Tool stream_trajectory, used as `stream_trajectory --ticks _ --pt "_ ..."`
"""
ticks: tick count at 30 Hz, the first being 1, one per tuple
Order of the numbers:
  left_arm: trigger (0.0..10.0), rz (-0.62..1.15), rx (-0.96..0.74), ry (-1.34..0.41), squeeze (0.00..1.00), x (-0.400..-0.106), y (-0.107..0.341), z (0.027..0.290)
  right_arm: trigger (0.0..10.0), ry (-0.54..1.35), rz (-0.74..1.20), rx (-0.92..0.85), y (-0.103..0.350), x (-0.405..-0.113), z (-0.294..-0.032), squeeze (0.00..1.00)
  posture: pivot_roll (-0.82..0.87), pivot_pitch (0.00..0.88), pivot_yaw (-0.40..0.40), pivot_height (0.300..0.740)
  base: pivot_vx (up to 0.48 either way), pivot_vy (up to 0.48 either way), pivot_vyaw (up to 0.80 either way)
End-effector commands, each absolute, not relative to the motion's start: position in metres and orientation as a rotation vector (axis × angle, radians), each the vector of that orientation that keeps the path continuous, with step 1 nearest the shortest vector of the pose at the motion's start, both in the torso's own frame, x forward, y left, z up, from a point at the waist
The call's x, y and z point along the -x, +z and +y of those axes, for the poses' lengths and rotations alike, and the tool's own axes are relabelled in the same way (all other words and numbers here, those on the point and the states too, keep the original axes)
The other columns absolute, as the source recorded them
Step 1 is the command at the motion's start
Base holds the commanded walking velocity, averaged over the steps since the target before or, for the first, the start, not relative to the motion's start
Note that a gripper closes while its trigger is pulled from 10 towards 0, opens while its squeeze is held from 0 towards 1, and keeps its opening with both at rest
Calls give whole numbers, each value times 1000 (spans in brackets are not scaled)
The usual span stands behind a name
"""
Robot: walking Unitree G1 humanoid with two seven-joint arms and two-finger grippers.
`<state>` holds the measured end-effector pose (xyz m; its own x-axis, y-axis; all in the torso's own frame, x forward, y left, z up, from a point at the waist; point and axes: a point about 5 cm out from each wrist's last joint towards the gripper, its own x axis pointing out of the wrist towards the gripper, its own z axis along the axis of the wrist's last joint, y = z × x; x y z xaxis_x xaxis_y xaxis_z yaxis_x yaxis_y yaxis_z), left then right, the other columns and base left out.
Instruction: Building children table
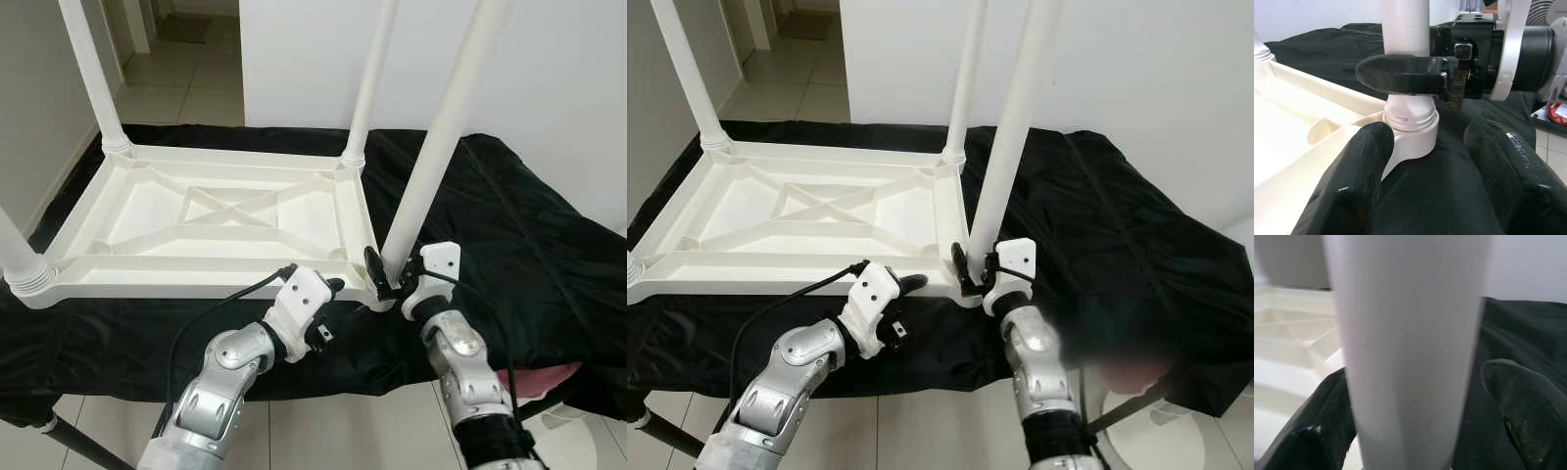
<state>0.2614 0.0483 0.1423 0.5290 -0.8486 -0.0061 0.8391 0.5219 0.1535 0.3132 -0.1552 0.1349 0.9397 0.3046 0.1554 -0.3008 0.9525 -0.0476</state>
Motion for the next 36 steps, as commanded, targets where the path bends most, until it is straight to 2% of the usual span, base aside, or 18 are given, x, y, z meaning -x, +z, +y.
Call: stream_trajectory --ticks 1,5,9,12,13,14,15,17,18,29,30,36 --pt "10000 -74 -149 -927 0 -266 144 51 10000 392 -145 46 133 -317 -158 0 28 0 -38 740 0 0 0" --pt "10000 -62 -183 -945 0 -266 141 55 10000 549 -95 135 129 -327 -158 0 29 0 -34 740 0 0 0" --pt "10000 -58 -190 -950 0 -266 140 56 10000 579 -84 160 129 -330 -158 0 31 0 -34 740 0 0 0" --pt "10000 -53 -200 -960 0 -265 139 56 10000 711 -48 212 127 -336 -151 0 34 0 -34 740 0 0 0" --pt "10000 -54 -203 -960 0 -266 139 55 8275 726 -40 216 127 -339 -149 0 40 0 -38 740 0 0 0" --pt "10000 -55 -205 -960 0 -266 139 55 4353 734 -37 216 127 -341 -149 0 40 0 -38 740 0 0 0" --pt "10000 -59 -206 -959 0 -267 140 54 3020 744 -33 220 128 -343 -148 0 46 0 -41 740 0 0 0" --pt "10000 -59 -206 -959 0 -267 140 54 3020 744 -33 220 128 -343 -148 0 46 0 -41 740 0 0 0" --pt "10000 -63 -204 -958 0 -267 141 53 0 761 -28 225 127 -345 -147 0 50 0 -46 740 0 0 0" --pt "10000 -63 -207 -936 0 -268 141 56 0 757 0 220 120 -343 -159 0 54 0 -52 740 0 0 0" --pt "10000 -62 -206 -937 0 -267 141 56 10000 724 0 197 118 -344 -161 0 50 0 -48 740 0 0 0" --pt "10000 -62 -204 -940 0 -267 141 56 10000 671 -8 151 116 -343 -161 0 47 0 -42 740 0 0 0"
